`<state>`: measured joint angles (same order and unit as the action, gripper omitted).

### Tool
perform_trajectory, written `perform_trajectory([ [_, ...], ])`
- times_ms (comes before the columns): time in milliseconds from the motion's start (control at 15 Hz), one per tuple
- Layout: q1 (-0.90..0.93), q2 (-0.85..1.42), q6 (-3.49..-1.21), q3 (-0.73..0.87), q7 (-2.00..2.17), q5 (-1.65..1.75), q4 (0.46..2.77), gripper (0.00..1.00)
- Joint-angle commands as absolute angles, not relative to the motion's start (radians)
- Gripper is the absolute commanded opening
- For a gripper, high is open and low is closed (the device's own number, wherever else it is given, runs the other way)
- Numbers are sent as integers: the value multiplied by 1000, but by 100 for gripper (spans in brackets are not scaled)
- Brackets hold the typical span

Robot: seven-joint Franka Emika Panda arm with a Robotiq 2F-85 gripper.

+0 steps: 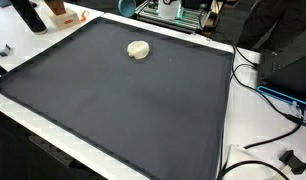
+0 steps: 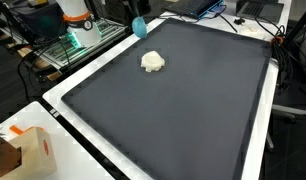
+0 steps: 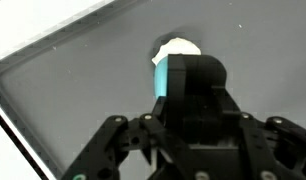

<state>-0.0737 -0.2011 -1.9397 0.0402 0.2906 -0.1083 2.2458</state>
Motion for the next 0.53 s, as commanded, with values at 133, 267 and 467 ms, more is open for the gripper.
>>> perform_trajectory([
  [133,-72,-148,-1961,102,17,-282,2245,25],
  [267,-77,-130,-1957,129,-129,-370,2253,25],
  [467,-89,-80,-1923,167,-358,-479,2244,25],
])
